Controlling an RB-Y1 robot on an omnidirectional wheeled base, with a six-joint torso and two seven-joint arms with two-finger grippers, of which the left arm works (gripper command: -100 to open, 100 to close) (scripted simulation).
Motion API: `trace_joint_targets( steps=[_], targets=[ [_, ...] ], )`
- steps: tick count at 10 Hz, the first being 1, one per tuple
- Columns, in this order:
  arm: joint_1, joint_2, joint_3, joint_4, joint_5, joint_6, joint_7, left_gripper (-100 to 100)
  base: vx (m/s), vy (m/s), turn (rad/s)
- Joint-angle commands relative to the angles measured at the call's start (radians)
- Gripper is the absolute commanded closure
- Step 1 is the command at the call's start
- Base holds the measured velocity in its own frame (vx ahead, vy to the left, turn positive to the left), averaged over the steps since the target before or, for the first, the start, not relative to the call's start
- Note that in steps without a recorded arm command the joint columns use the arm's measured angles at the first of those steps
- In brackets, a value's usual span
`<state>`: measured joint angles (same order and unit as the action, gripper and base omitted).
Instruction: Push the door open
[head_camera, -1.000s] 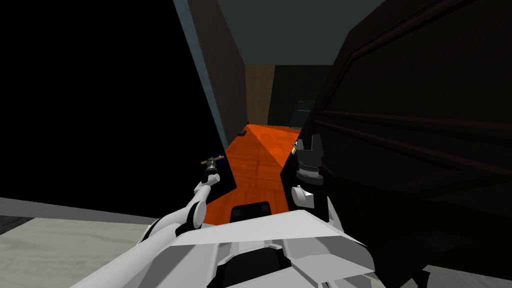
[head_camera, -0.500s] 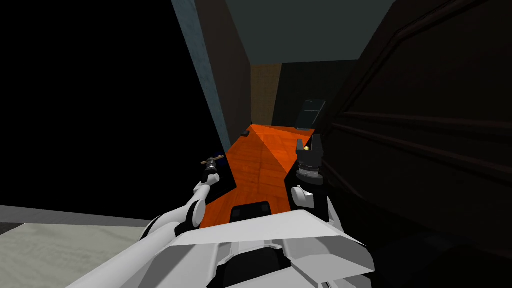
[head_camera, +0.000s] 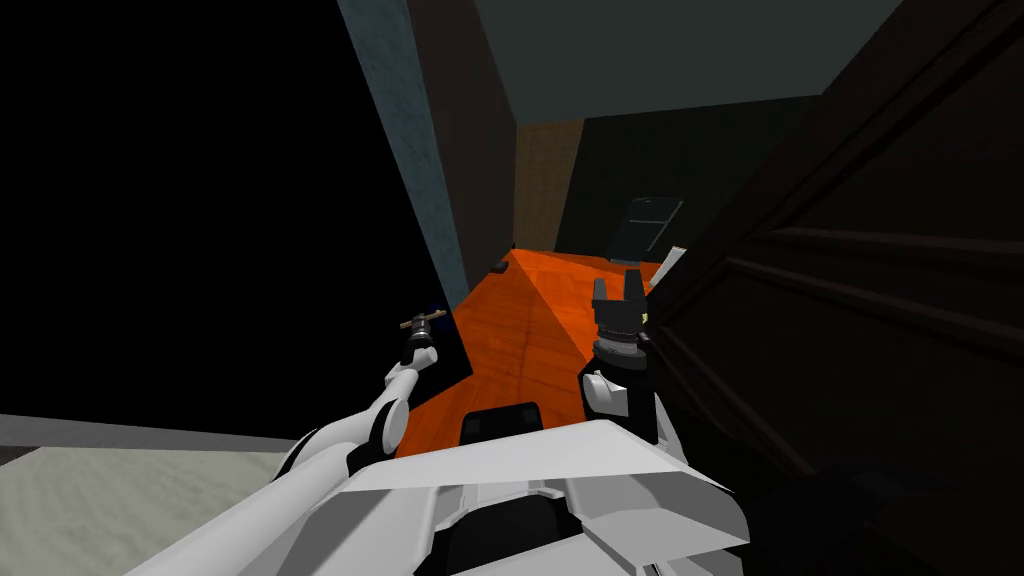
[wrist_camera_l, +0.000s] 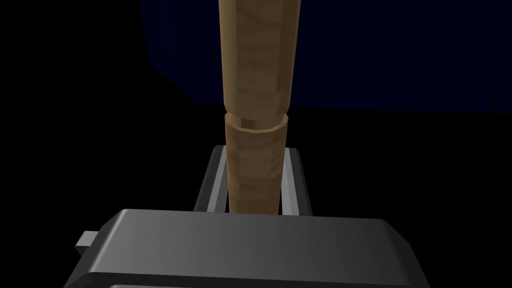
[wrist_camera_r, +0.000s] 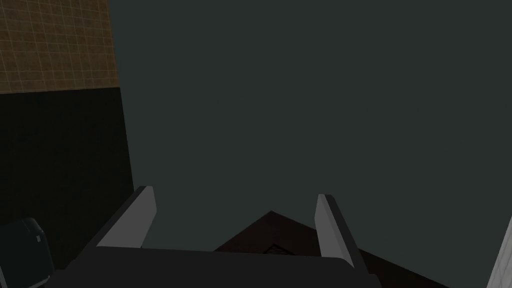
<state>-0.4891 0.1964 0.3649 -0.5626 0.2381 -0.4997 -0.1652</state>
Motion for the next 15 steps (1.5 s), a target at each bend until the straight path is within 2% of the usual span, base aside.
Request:
trace_joint_targets(
  steps=[1,6,9,12,14,15],
  targets=[
    [-0.01,0.017,-0.007,0.028,0.008,-0.015,0.007,100,0.165,-0.08,0.22],
    [-0.022,0.044,-0.032,0.064,0.031,-0.03,0.022,100,0.191,-0.082,0.194],
    [-0.024,0.05,-0.036,0.071,0.035,-0.033,0.025,100,0.101,-0.036,0.075],
    [-0.03,0.066,-0.052,0.092,0.048,-0.042,0.034,100,0.164,-0.094,0.177],
    [-0.03,0.066,-0.052,0.092,0.048,-0.042,0.034,100,0.076,-0.044,0.047],
    [-0.034,0.075,-0.059,0.103,0.055,-0.046,0.038,100,0.122,-0.062,0.129]
  ],
)
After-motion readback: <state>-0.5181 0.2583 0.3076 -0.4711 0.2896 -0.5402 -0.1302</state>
